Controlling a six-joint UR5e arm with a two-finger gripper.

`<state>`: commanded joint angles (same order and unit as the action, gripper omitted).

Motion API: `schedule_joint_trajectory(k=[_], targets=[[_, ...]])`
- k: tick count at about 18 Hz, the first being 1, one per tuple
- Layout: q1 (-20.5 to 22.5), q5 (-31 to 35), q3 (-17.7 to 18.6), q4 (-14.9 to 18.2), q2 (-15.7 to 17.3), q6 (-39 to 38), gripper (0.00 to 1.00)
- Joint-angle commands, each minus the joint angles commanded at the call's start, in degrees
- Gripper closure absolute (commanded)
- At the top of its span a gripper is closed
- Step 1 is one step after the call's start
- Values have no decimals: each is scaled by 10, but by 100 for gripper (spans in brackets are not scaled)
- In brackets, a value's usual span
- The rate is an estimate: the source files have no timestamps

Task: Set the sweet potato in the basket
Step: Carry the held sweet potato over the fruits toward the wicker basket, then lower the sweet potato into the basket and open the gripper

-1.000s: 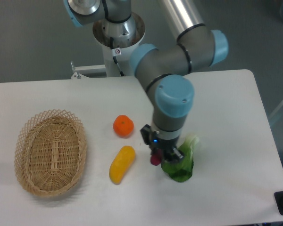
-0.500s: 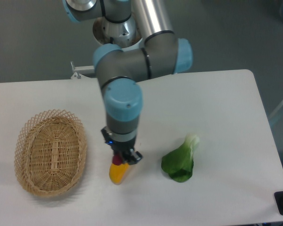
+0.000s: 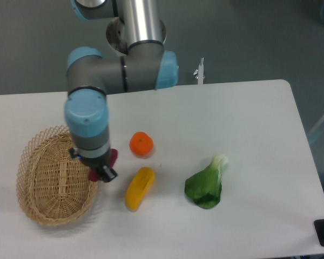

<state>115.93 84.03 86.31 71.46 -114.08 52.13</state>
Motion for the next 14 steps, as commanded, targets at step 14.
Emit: schedule_joint_trajectory(k=[14], targets=[[-45, -43, 8, -46, -34, -72, 40]])
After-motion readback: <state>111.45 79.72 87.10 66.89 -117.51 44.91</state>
